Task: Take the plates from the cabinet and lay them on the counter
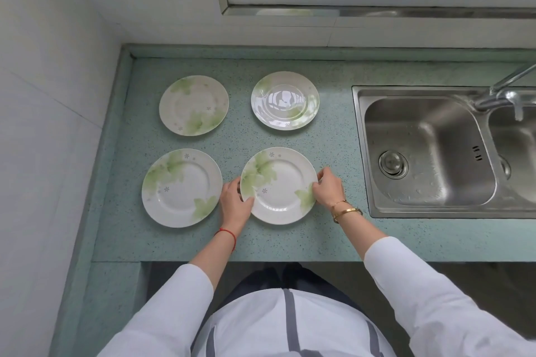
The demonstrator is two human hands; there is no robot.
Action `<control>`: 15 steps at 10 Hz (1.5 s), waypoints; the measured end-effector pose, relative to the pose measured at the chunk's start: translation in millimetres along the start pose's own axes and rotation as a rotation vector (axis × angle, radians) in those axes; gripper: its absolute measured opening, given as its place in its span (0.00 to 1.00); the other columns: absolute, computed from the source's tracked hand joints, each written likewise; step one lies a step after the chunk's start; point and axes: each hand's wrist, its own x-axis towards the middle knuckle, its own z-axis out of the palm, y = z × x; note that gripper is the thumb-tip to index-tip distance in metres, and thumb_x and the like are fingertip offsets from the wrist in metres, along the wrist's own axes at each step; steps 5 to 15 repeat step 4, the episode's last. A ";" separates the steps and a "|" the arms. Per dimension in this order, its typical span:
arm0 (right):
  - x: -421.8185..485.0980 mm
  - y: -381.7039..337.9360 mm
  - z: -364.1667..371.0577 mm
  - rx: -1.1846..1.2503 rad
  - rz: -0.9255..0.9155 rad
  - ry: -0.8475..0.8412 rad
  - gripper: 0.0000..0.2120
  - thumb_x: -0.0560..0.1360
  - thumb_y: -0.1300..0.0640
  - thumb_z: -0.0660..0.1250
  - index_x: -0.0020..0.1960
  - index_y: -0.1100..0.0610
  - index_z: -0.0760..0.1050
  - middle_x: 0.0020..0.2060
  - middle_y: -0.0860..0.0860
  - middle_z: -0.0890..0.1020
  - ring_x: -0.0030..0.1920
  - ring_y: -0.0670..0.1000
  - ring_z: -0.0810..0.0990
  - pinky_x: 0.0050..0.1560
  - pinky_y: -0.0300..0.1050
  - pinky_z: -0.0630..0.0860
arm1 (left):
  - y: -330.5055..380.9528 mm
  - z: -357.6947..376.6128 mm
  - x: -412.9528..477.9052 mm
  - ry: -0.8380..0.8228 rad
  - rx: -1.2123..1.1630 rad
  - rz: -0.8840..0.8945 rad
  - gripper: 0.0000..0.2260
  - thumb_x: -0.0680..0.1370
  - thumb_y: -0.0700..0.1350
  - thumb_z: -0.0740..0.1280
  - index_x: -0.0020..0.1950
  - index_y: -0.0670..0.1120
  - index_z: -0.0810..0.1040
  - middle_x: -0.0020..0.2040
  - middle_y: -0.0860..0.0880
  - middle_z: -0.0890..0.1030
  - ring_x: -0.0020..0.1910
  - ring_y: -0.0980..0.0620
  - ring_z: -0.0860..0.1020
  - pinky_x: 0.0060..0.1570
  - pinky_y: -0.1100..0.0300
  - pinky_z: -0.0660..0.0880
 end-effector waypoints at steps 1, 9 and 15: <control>1.1 3.6 2.5 -0.002 -0.009 0.008 0.09 0.74 0.63 0.60 0.54 0.59 0.70 0.47 0.59 0.80 0.45 0.60 0.77 0.42 0.48 0.72 | -3.0 0.5 -0.6 -0.021 0.021 0.027 0.27 0.72 0.36 0.72 0.71 0.43 0.73 0.59 0.39 0.75 0.57 0.40 0.78 0.65 0.50 0.73; -12.1 8.9 -2.8 0.015 -0.037 0.133 0.12 0.78 0.61 0.60 0.60 0.61 0.70 0.53 0.59 0.79 0.51 0.60 0.78 0.46 0.49 0.72 | -7.1 -11.5 -0.7 -0.078 0.003 -0.029 0.33 0.75 0.43 0.73 0.77 0.41 0.64 0.70 0.39 0.69 0.69 0.41 0.72 0.71 0.48 0.68; -12.1 8.9 -2.8 0.015 -0.037 0.133 0.12 0.78 0.61 0.60 0.60 0.61 0.70 0.53 0.59 0.79 0.51 0.60 0.78 0.46 0.49 0.72 | -7.1 -11.5 -0.7 -0.078 0.003 -0.029 0.33 0.75 0.43 0.73 0.77 0.41 0.64 0.70 0.39 0.69 0.69 0.41 0.72 0.71 0.48 0.68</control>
